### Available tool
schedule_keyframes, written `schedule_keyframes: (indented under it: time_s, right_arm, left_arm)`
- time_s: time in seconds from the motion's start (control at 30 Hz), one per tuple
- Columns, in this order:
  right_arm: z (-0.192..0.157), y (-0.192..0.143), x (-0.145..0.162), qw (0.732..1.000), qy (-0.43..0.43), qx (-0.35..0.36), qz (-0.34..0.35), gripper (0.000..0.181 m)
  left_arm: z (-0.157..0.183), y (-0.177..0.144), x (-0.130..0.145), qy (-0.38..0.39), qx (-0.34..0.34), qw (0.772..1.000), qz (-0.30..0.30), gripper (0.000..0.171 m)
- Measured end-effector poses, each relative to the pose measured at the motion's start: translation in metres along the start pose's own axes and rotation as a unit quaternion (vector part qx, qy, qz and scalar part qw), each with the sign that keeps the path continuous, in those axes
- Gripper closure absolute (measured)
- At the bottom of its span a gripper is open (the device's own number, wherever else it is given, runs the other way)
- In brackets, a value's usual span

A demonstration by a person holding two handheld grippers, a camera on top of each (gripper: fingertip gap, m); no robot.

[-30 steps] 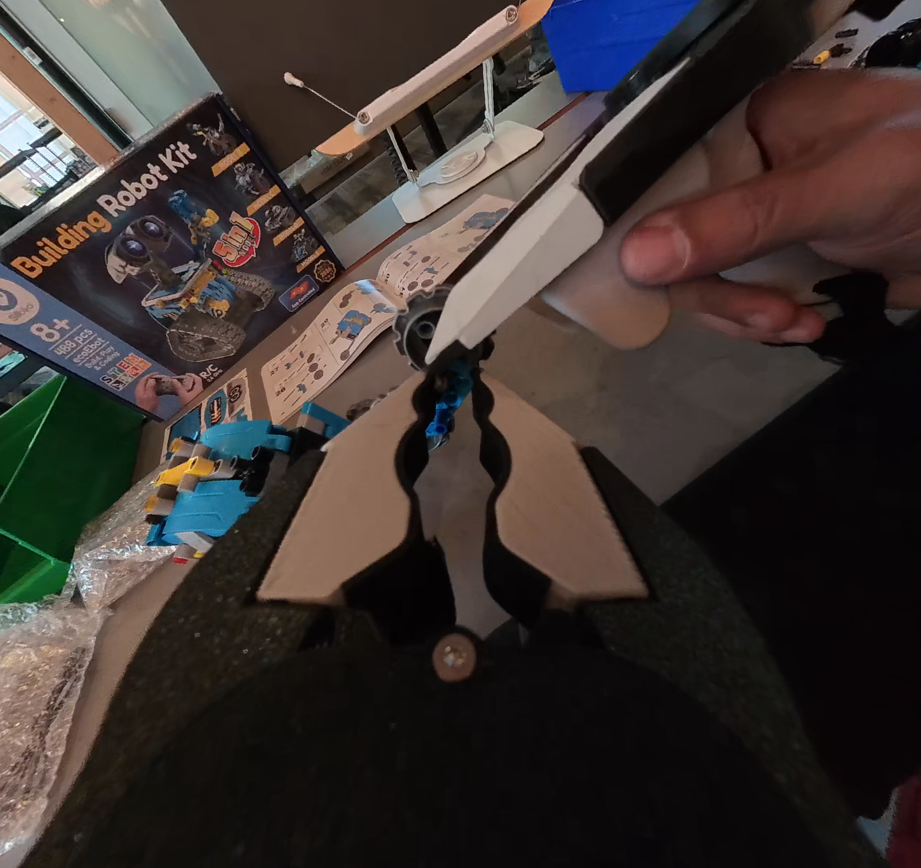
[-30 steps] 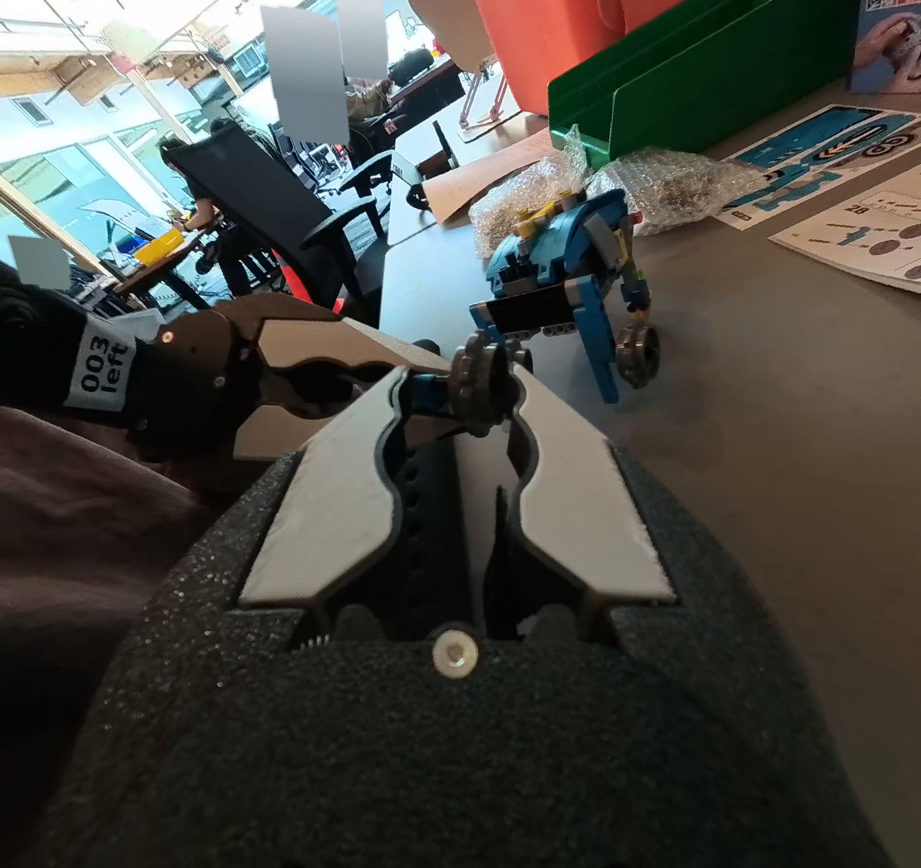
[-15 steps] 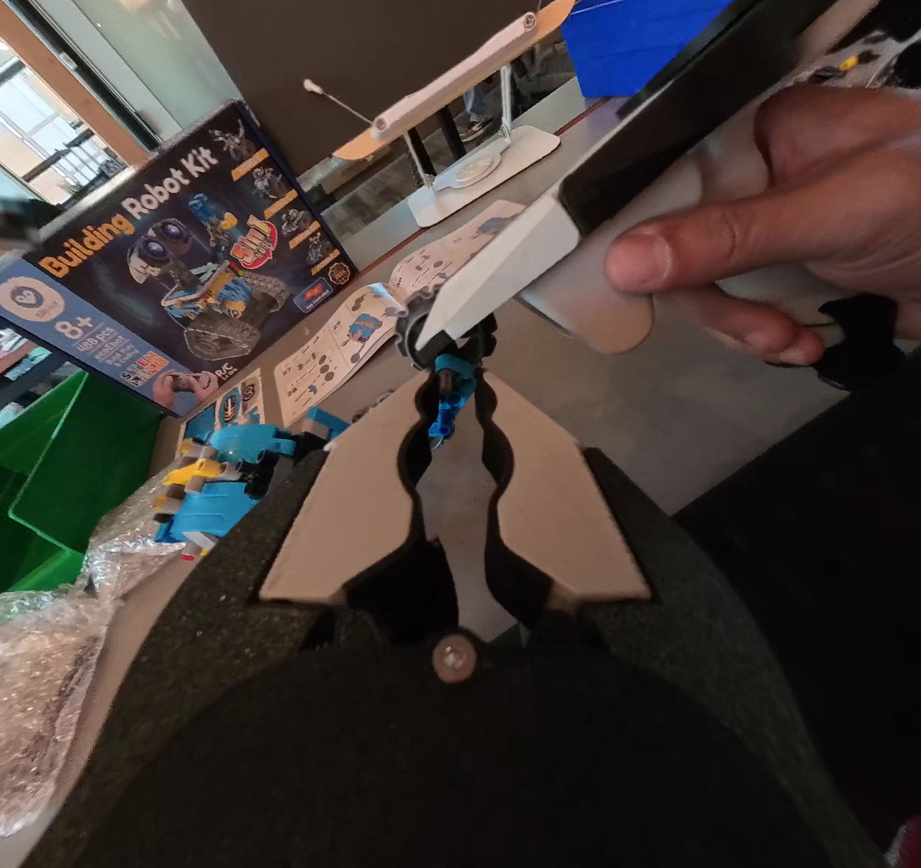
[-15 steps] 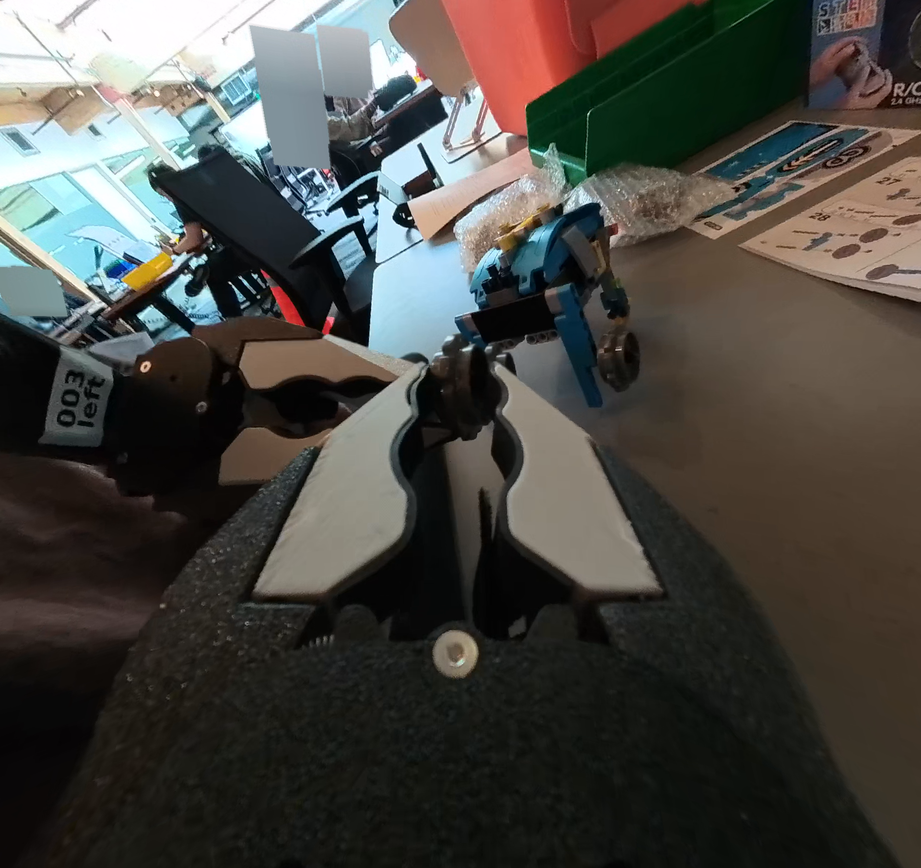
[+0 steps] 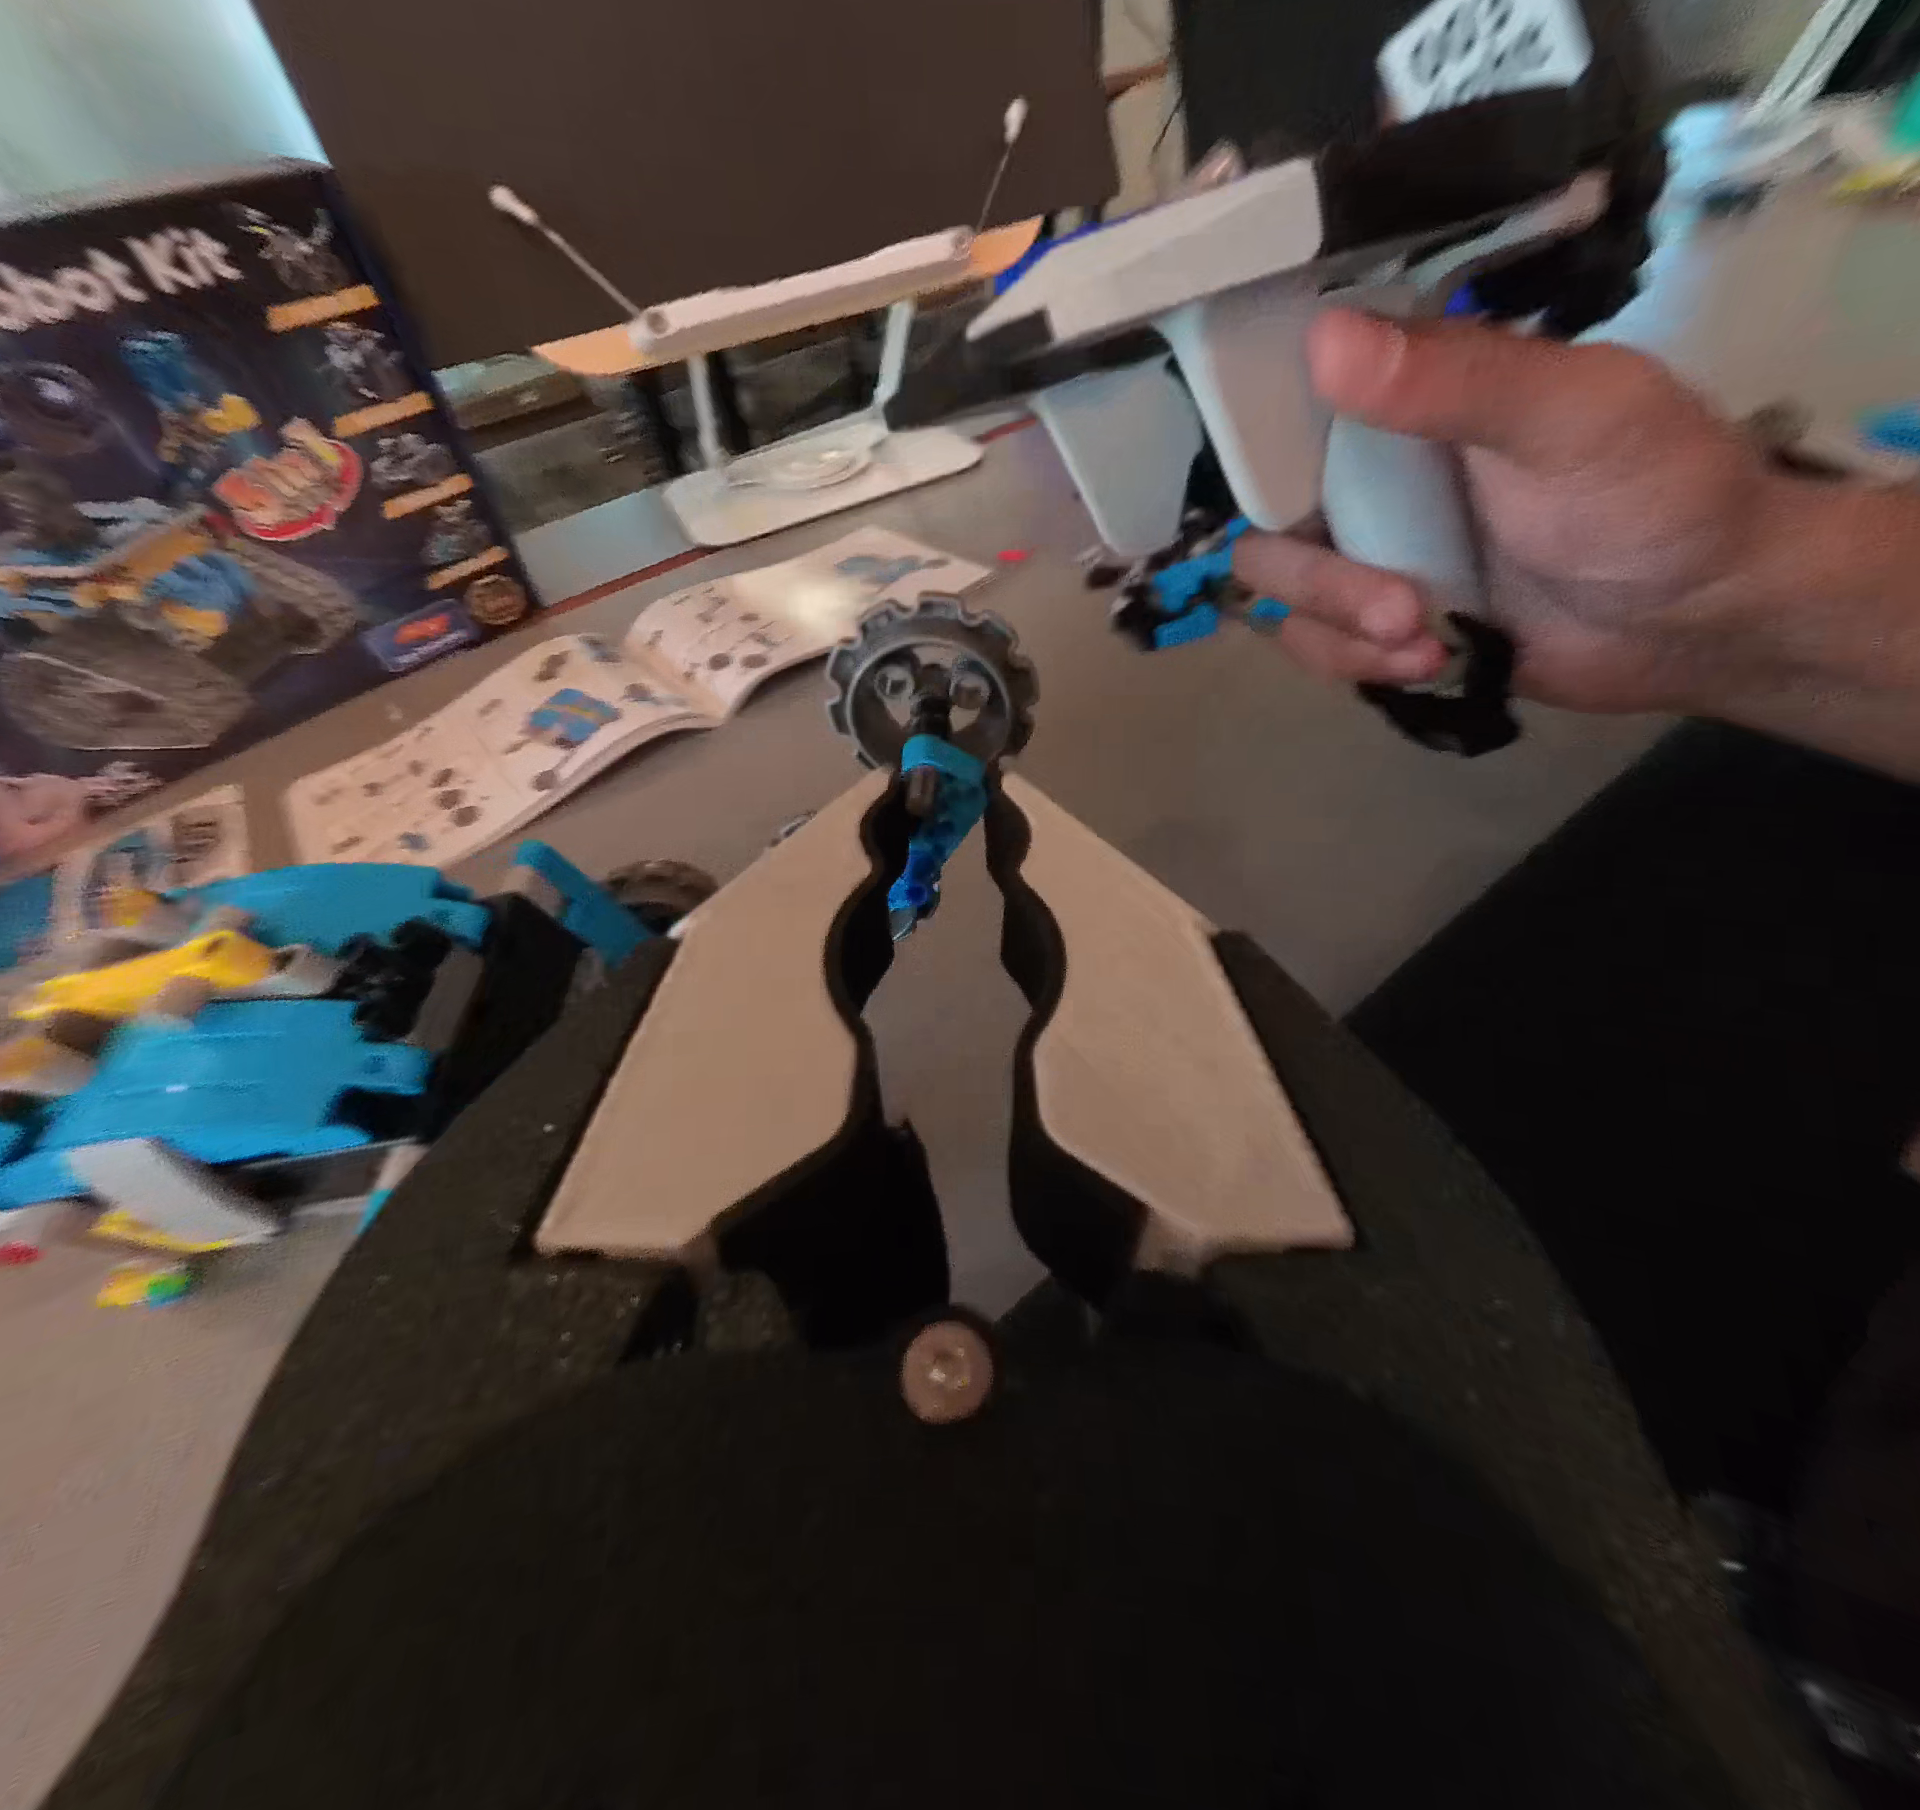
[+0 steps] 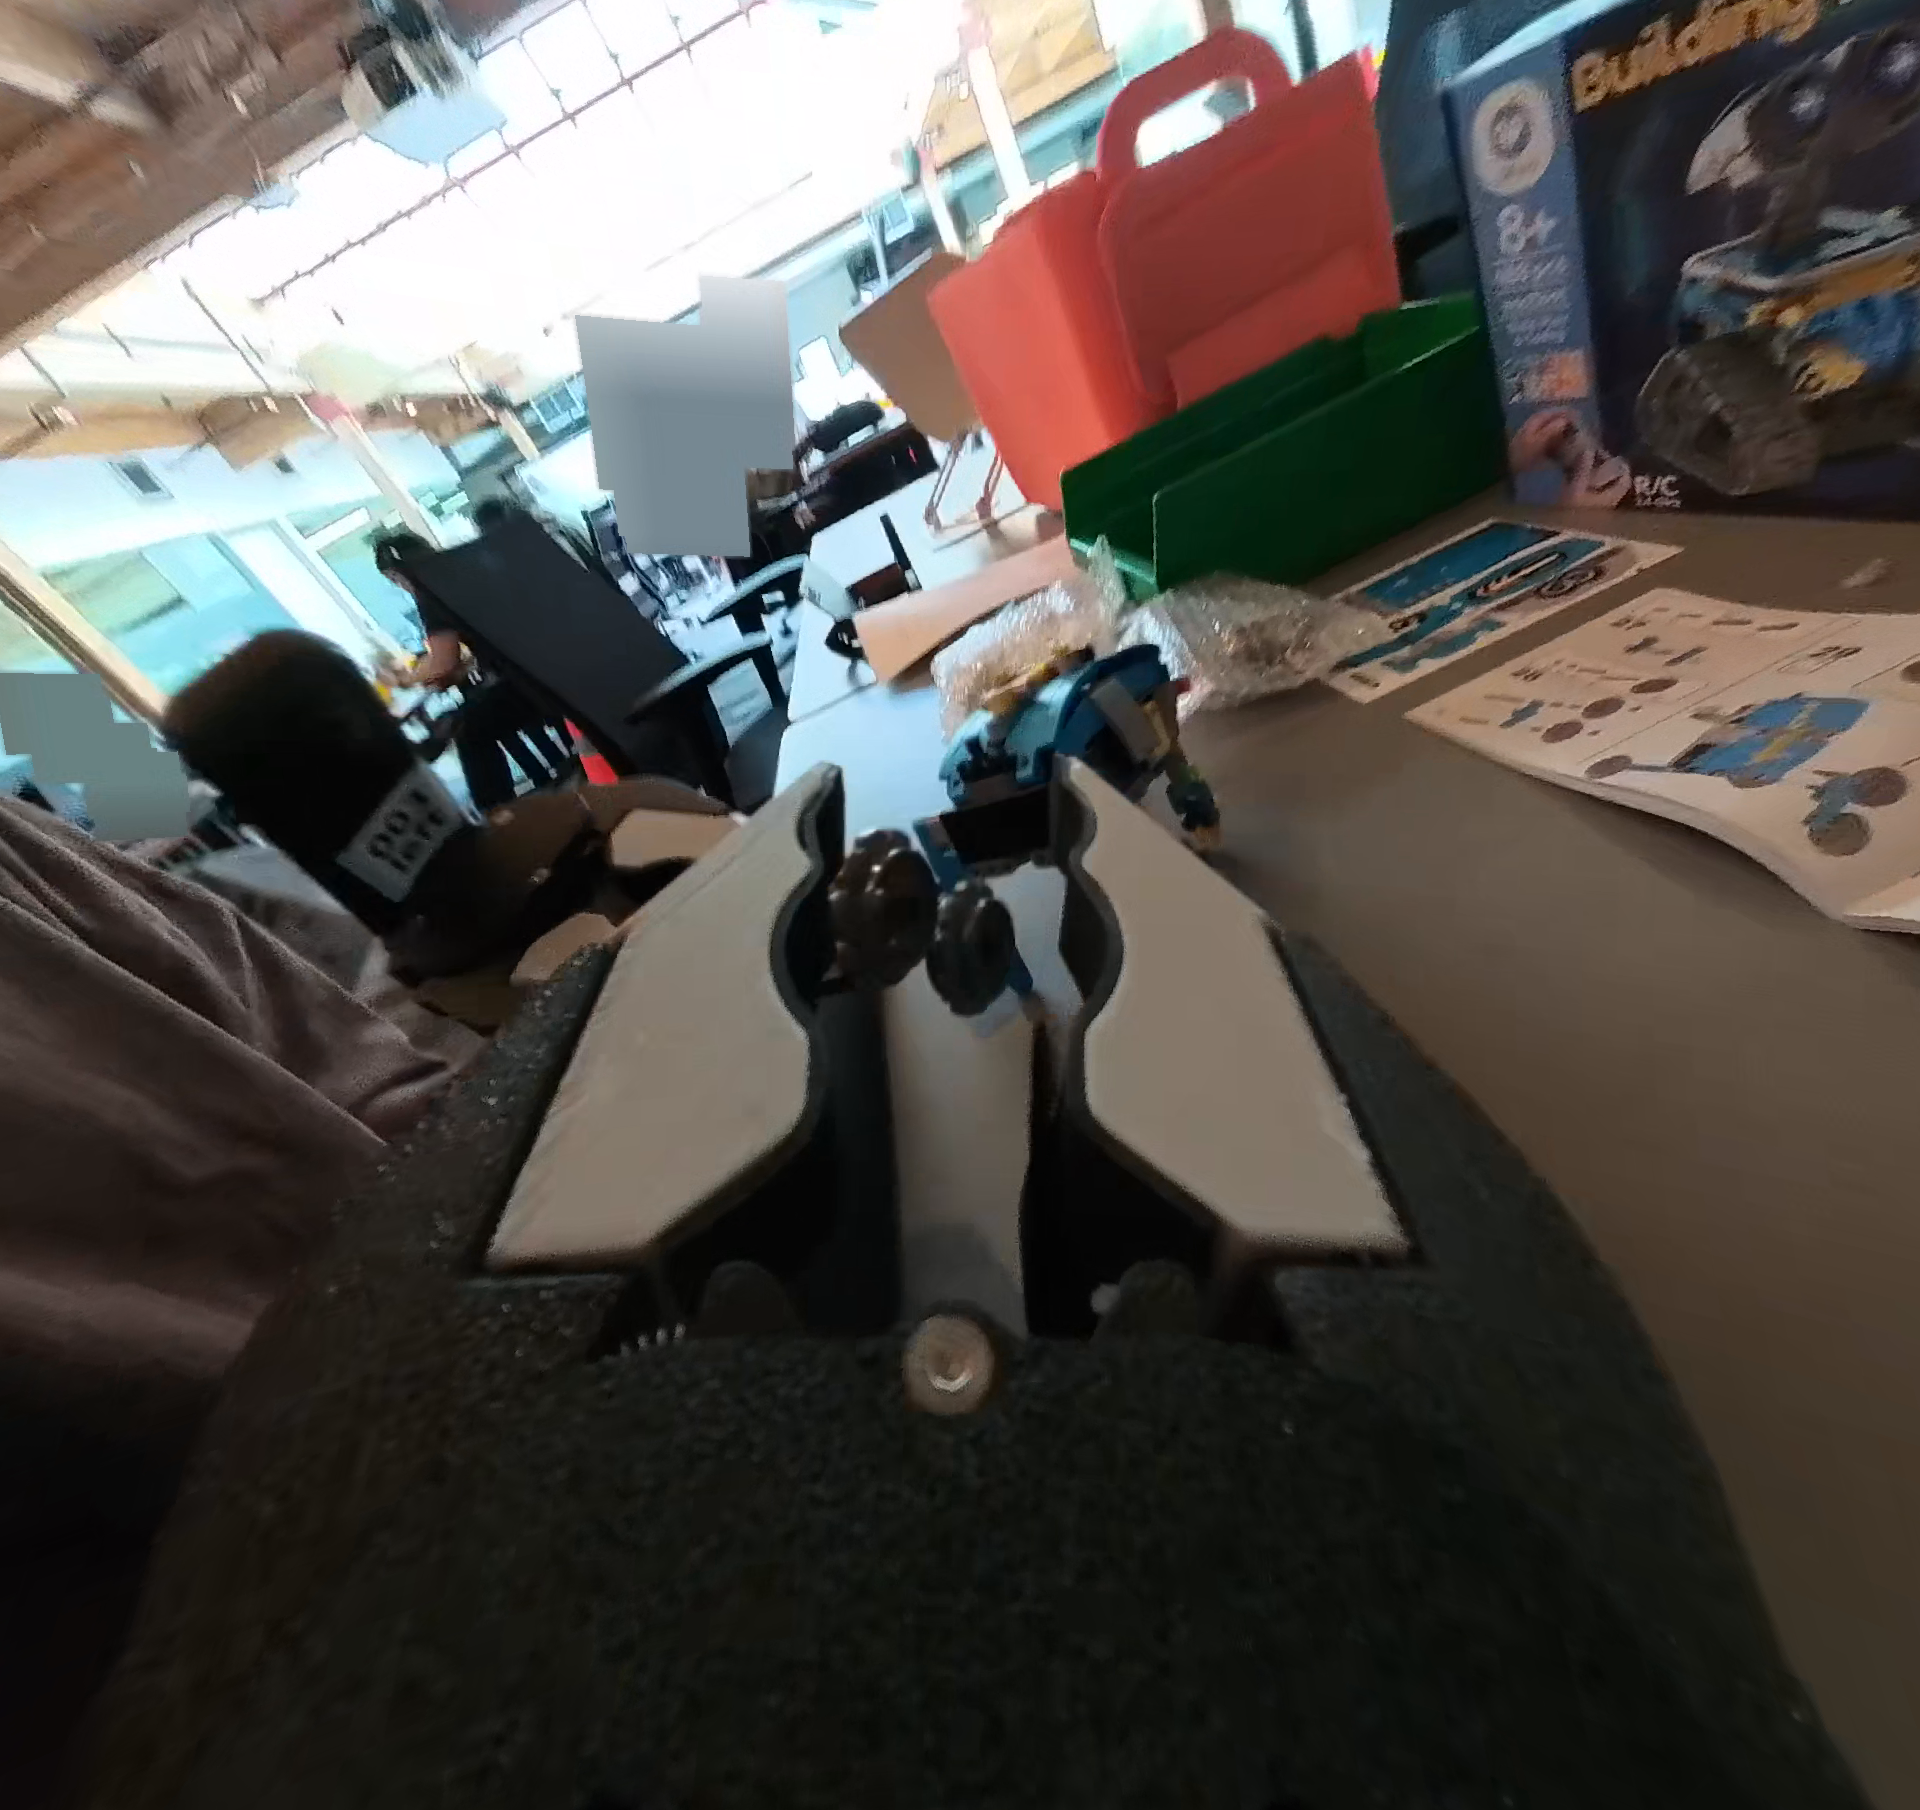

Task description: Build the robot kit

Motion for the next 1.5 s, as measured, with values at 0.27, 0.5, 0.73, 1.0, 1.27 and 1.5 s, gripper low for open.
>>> schedule_keyframes:
  time_s: [0.27,0.5,0.73,1.0,1.27,1.5]
  right_arm:
    - [0.021,-0.011,-0.007,0.995,0.091,-0.02,0.03,0.143]
    - [0.023,0.0,0.009,0.995,0.097,-0.021,-0.018,0.144]
    - [0.036,0.006,0.027,0.993,0.099,-0.002,-0.067,0.143]
    - [0.059,0.005,0.04,0.984,0.158,0.0,-0.085,0.144]
    - [0.073,0.001,0.044,0.977,0.197,0.001,-0.087,0.146]
    - [0.066,0.002,0.044,0.975,0.199,-0.021,-0.091,0.147]
  left_arm:
    - [-0.015,0.001,0.004,-0.136,0.082,0.987,0.036,0.158]
    - [-0.024,0.004,0.008,-0.193,0.103,0.975,0.032,0.158]
    - [-0.025,0.008,0.01,-0.206,0.111,0.972,0.023,0.158]
    - [-0.029,0.013,0.011,-0.226,0.117,0.967,0.02,0.158]
    - [-0.025,0.017,0.011,-0.216,0.122,0.969,0.013,0.158]
    - [-0.027,0.016,0.011,-0.225,0.127,0.966,0.021,0.159]
Point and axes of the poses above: each gripper's, where its closed fingertips meet, y out along the fingers, x out of its underside, z = x × y across the jaws, the point moved 4 cm from there along -y, back along the fingers
